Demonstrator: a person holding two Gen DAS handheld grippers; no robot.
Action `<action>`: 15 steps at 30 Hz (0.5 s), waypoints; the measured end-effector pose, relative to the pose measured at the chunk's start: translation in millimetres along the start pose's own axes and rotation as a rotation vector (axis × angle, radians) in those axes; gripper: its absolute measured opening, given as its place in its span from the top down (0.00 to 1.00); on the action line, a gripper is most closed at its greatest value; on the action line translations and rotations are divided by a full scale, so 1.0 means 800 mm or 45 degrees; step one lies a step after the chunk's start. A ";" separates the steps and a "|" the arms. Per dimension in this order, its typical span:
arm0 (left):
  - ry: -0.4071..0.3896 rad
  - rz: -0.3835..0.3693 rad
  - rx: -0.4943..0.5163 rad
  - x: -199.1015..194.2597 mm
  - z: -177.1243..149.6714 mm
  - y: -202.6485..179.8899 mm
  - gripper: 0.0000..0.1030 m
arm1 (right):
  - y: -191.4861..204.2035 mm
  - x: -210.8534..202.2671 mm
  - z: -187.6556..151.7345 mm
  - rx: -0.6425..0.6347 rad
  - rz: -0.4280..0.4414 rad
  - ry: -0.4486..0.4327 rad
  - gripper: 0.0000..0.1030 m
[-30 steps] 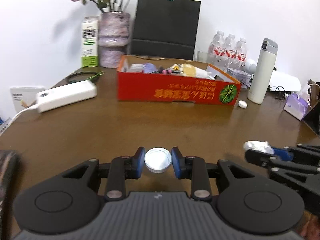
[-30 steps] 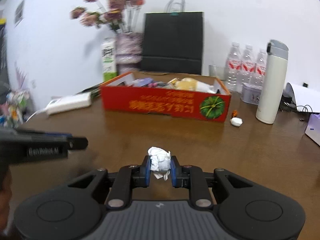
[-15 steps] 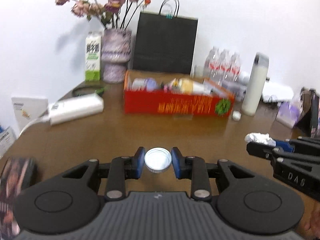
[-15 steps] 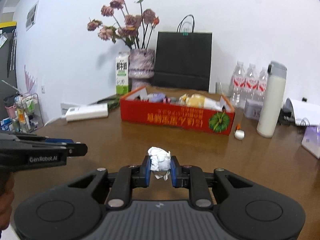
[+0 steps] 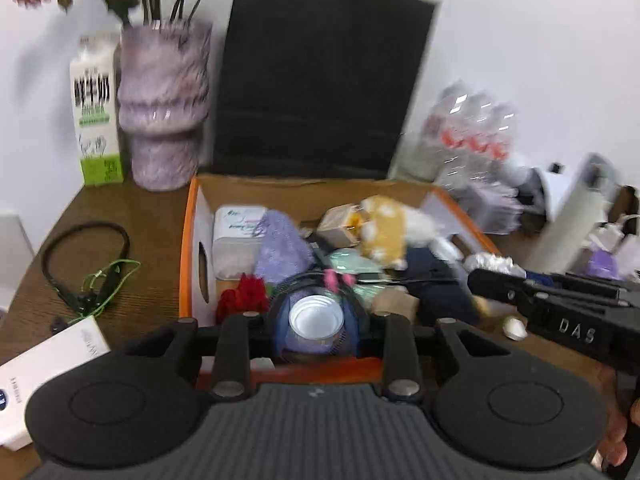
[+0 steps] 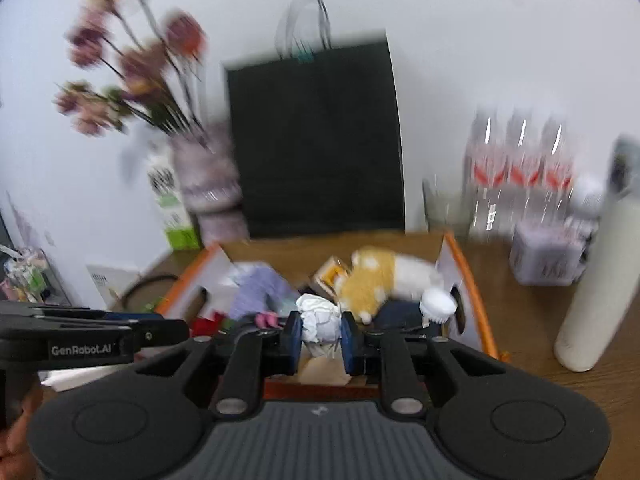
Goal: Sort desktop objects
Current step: 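Lower the white cap and crumpled figure into the cardboard box, opening both tools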
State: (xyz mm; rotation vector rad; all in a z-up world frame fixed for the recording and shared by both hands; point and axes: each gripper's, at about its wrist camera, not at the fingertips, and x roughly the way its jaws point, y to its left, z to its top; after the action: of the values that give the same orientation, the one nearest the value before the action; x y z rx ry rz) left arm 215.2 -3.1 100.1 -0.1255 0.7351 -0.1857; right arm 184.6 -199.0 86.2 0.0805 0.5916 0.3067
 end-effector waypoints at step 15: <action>0.040 0.102 0.037 0.014 0.019 -0.010 0.05 | -0.009 0.062 0.023 -0.031 -0.089 0.121 0.31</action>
State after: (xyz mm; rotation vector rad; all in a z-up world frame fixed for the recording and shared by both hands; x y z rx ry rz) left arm 232.9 -12.3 105.3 -0.0658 0.7669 -0.1223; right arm 235.6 -190.7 73.8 0.0218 0.6834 0.2507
